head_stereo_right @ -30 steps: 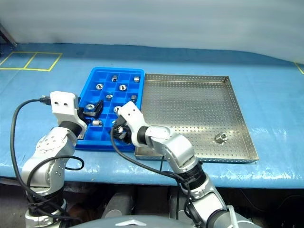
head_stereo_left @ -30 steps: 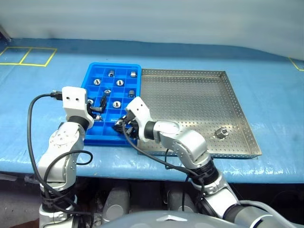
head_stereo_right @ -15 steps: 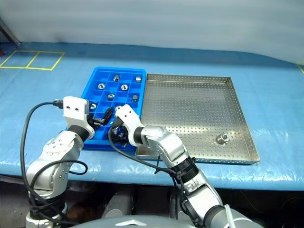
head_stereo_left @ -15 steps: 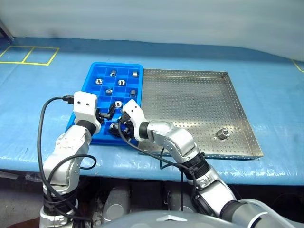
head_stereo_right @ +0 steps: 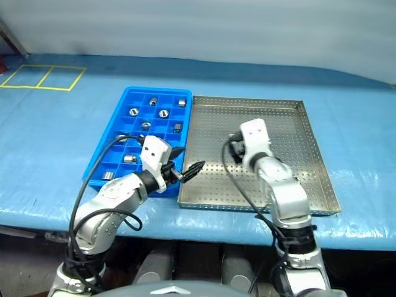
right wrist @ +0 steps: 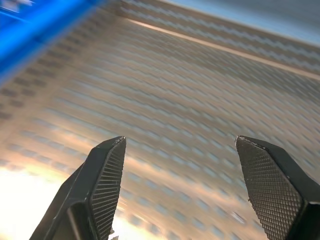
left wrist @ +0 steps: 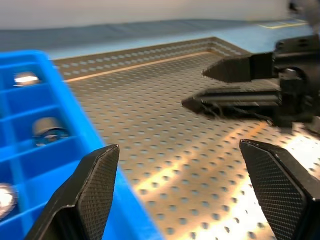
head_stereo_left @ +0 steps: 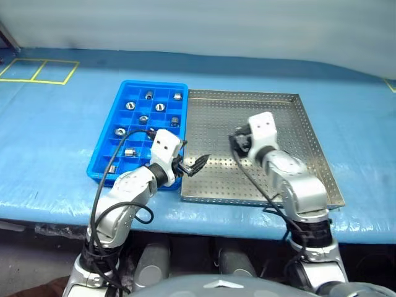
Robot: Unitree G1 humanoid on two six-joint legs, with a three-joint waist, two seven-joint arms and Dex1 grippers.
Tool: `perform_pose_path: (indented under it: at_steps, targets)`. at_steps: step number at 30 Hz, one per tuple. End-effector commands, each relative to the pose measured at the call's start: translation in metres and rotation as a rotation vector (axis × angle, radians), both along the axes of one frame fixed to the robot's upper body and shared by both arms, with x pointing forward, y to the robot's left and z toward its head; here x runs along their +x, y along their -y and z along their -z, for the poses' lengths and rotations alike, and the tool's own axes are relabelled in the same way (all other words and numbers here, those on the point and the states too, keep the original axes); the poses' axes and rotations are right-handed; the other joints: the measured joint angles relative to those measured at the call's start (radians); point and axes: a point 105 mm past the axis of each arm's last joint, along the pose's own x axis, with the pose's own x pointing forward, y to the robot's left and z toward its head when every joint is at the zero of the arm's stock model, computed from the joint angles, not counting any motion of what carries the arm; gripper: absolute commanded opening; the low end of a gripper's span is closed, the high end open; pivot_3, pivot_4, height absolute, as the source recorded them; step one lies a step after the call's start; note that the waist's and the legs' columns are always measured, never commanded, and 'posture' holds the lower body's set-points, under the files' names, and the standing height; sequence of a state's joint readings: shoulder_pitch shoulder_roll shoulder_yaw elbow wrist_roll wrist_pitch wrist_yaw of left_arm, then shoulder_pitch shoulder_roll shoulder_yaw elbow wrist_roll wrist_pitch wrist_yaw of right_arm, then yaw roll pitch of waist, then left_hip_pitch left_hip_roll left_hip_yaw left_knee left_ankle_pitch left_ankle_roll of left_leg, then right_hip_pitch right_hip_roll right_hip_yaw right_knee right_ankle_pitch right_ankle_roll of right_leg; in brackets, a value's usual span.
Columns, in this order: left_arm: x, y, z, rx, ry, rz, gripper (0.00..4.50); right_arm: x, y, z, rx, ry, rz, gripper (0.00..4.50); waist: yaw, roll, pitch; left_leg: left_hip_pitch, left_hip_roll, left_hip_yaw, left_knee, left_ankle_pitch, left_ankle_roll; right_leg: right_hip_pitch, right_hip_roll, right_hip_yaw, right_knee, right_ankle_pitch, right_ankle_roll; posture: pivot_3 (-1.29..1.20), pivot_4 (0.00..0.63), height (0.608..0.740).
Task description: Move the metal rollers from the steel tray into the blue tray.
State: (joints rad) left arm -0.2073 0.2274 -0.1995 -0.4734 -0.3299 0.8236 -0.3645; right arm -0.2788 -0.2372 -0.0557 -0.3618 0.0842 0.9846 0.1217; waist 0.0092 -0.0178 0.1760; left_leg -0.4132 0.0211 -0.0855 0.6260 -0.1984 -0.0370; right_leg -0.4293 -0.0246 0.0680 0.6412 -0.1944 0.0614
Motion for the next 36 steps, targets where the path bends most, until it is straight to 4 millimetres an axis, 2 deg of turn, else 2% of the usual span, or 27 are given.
perform_pose_path:
  at_steps: [1,5,10,18,19,22,24,28,31,33,36]
  targets:
    - [0.004,0.008,0.008,0.027,-0.019,0.05,4.21,-0.004,0.034,0.003,0.003,-0.002,0.17,3.69,-0.024,0.0,0.0,0.0,0.0,0.0,0.001,0.0,0.0,0.0,0.0,0.0,0.001,0.0,0.0,0.03,0.15,0.74]
    - [-0.001,0.019,0.007,0.007,-0.027,0.145,4.21,-0.011,0.059,0.015,-0.014,-0.028,0.318,3.69,-0.048,0.0,0.0,0.0,0.0,0.001,0.002,0.0,0.0,0.0,0.0,0.002,0.001,0.0,0.001,0.01,0.15,0.74]
    - [-0.002,0.025,0.01,0.025,-0.02,0.175,4.21,-0.018,0.062,0.031,0.078,-0.081,0.382,3.69,-0.06,0.001,0.0,0.001,0.0,0.001,0.001,0.0,0.0,0.0,0.0,0.002,0.001,0.001,0.001,0.01,0.15,0.74]
    - [0.005,0.01,0.013,0.044,-0.025,0.084,4.21,-0.033,0.05,0.059,0.133,-0.184,0.411,3.69,-0.061,0.001,0.0,0.002,0.0,0.001,0.002,0.0,0.0,0.002,0.0,0.002,0.001,0.001,0.001,0.04,0.15,0.74]
    - [0.005,0.008,0.014,0.047,-0.025,0.077,4.21,-0.034,0.046,0.061,0.15,-0.189,0.396,3.29,-0.06,0.001,-0.001,0.002,0.0,0.001,0.002,0.0,0.0,0.002,0.0,0.002,0.001,0.001,0.001,0.04,0.15,0.74]
    - [0.006,0.004,0.012,0.04,-0.024,0.054,4.21,-0.033,0.035,0.058,0.168,-0.179,0.356,2.47,-0.06,0.001,-0.001,0.002,0.0,0.001,0.002,0.0,0.0,0.002,0.0,0.002,0.001,0.001,0.001,0.04,0.15,0.74]
    - [0.008,0.0,0.011,0.038,-0.018,0.038,4.21,-0.028,0.022,0.05,0.167,-0.158,0.294,1.8,-0.061,0.001,-0.001,0.002,0.0,0.001,0.002,0.0,0.0,0.002,0.0,0.002,0.001,0.001,0.001,0.04,0.15,0.74]
    - [0.013,-0.011,0.001,0.02,0.013,-0.008,4.21,-0.014,-0.006,0.026,0.183,-0.079,0.157,1.77,-0.069,0.001,0.0,0.002,0.0,0.001,0.002,0.0,0.0,0.001,0.0,0.002,0.001,0.001,0.001,0.05,0.15,0.74]
    - [0.018,-0.03,-0.016,0.007,0.074,-0.09,4.21,-0.005,-0.044,0.0,0.211,-0.009,-0.034,1.77,-0.074,0.002,0.0,0.001,0.001,0.001,0.001,0.0,0.0,0.0,0.0,0.002,0.002,0.001,0.001,0.06,0.15,0.74]
    - [0.026,-0.057,-0.026,0.006,0.11,-0.234,4.21,-0.002,-0.079,-0.02,0.221,0.039,-0.207,1.77,-0.073,0.002,0.0,0.001,0.001,0.001,0.001,0.0,0.0,0.0,0.001,0.002,0.002,0.001,0.001,0.07,0.15,0.74]
    - [0.031,-0.089,-0.039,0.007,0.148,-0.428,4.21,-0.001,-0.123,-0.04,0.228,0.079,-0.404,1.77,-0.07,0.002,0.0,0.001,0.001,0.001,0.0,0.0,0.0,0.0,0.001,0.001,0.001,0.001,0.001,0.11,0.15,0.74]
